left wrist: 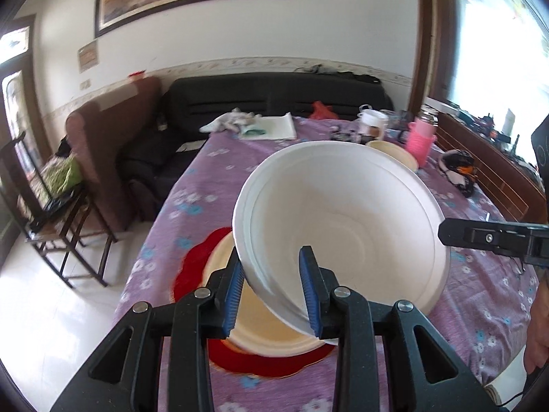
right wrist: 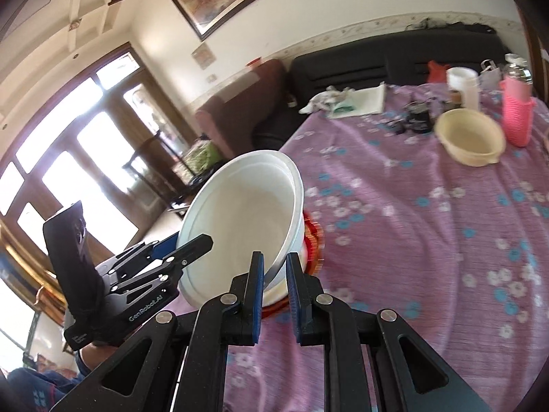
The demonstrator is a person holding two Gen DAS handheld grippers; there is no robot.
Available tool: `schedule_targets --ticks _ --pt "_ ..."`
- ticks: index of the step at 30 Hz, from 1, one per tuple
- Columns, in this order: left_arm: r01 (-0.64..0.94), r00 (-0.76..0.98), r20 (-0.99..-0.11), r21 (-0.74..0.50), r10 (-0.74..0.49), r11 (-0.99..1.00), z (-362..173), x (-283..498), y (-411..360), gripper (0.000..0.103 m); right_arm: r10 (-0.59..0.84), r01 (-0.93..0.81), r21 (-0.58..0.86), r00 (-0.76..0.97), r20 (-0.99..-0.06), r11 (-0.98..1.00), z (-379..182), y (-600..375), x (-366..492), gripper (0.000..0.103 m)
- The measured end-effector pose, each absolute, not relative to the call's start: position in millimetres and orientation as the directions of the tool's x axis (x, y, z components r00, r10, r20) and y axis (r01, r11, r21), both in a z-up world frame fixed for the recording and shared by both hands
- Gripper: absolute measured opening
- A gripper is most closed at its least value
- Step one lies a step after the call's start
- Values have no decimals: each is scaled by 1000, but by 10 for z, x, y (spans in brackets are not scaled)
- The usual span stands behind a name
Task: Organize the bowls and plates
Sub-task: 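Lower the smaller white bowl onto the stacked bowls and open the left tool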
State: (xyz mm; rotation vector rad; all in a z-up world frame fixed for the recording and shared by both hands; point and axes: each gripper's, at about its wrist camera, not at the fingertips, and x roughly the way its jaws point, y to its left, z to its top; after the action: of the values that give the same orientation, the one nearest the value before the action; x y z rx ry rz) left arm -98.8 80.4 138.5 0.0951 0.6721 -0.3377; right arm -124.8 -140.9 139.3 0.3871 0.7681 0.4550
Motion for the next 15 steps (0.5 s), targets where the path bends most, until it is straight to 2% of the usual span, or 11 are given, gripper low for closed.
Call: schedule_targets --ticks 7,15 --pt "278 708 -663 -54 -242 959 1190 -910 1103 30 576 -280 521 572 -584 806 1210 -1075 -1096 16" --pt "272 695 -676 -68 -245 960 1087 -848 1147 30 575 -249 535 538 -617 807 1014 -1023 -991 16"
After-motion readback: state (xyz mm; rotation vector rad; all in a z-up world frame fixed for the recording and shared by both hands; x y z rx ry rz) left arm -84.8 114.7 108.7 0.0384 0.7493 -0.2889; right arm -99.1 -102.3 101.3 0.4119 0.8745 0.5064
